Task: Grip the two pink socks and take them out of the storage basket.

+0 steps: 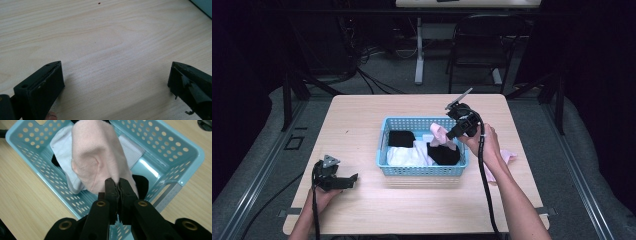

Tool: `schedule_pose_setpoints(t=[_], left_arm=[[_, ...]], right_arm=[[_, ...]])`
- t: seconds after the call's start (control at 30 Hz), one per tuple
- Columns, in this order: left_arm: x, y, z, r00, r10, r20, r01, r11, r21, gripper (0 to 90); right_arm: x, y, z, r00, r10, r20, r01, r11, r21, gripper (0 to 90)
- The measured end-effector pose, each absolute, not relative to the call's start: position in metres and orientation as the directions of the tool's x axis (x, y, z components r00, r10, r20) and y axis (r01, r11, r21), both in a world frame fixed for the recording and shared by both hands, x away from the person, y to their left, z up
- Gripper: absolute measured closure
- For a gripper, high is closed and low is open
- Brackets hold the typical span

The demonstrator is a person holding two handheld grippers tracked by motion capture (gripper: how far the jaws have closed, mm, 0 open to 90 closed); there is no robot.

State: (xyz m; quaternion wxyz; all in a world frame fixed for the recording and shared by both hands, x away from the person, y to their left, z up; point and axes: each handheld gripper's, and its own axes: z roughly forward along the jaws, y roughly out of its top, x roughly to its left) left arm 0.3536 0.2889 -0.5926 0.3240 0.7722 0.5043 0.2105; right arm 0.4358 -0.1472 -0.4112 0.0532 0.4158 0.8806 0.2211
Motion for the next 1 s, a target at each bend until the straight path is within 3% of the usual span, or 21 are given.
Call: schedule_pose_setpoints(t=[0.6, 1.0], left_arm=[[0.354, 0.289, -0.593, 0.403, 0.915, -0.002, 0.643, -0.281, 0.713, 0.3], [0.354, 0.289, -0.593, 0.403, 0.915, -0.002, 0.643, -0.281, 0.713, 0.4]], right_arm=[[0.419, -0.147, -0.369, -0.671, 0.738, 0.069, 0.66, 0.552, 0.509, 87.4], [0.408, -0.171, -0.342, -0.645, 0.763, 0.047, 0.659, 0.524, 0.54, 87.4]])
